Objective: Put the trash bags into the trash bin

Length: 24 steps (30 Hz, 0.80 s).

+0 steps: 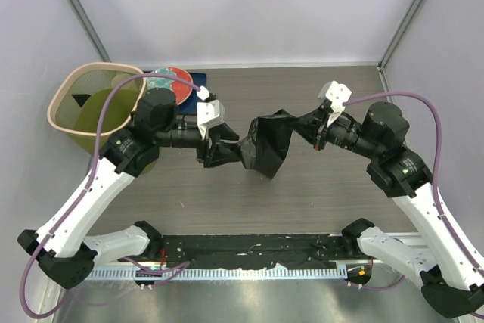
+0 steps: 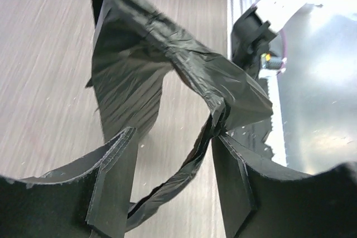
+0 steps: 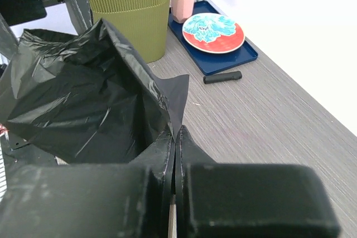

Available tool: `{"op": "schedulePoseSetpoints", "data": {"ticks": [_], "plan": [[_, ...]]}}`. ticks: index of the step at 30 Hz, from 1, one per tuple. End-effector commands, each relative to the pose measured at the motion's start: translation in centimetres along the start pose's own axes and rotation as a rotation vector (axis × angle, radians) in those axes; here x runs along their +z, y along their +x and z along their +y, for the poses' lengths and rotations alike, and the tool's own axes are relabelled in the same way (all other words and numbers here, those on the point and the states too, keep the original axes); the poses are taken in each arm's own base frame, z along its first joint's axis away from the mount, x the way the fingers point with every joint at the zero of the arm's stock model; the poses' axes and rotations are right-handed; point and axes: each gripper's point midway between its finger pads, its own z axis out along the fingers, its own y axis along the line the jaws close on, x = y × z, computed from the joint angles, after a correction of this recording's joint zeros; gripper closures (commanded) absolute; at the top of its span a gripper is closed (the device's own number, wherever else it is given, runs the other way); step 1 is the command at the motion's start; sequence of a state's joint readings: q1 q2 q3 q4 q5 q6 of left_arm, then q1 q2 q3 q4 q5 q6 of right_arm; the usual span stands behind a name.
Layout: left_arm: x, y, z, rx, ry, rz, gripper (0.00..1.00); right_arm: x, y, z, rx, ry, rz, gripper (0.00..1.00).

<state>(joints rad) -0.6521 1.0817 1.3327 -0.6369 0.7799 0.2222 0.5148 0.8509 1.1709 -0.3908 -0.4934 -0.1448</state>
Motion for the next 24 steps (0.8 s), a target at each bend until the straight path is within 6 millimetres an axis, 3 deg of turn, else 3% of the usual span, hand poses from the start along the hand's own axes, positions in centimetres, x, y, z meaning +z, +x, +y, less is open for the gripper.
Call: {"op": "schedulePoseSetpoints", "data": {"ticks": [1,4,7,9,11,16,24], "plan": [[0.2,-4.0,-1.1,-0.028,0.080,-0.121,0.38,0.2,-1.6,-0.3,-0.065,0.001,-0.061,0.99],[0.6,-3.8,-0.8,-0.033,0.096,-0.107,0.27,0.2,-1.5,-1.0,-0.084,0.035,-0.049,0.99],[0.7,-4.1,-2.3,-0.079,0.201,-0.095,0.16,0.1,-1.5,-2.0,-0.119,0.081,-0.037,0.99],[1.0,-4.7,-1.7,-0.164,0.176,-0.097,0.11,0.2,-1.5,-2.1,-0.129,0.083,-0.037,0.99],[1.0,-6.0,-0.3,-0.180,0.123,-0.169,0.11,0.3,-1.6,-2.1,-0.128,0.081,-0.042,0.99],[2.6,-6.2,1.6,-0.321,0.073,-0.206,0.17,0.7,-1.5,-2.1,-0.116,0.068,-0.039,0.99],[6.6,-6.5,1.4,-0.260,0.016,-0.233,0.19,1.2,-1.5,-1.8,-0.081,0.050,-0.044,0.99]]}}
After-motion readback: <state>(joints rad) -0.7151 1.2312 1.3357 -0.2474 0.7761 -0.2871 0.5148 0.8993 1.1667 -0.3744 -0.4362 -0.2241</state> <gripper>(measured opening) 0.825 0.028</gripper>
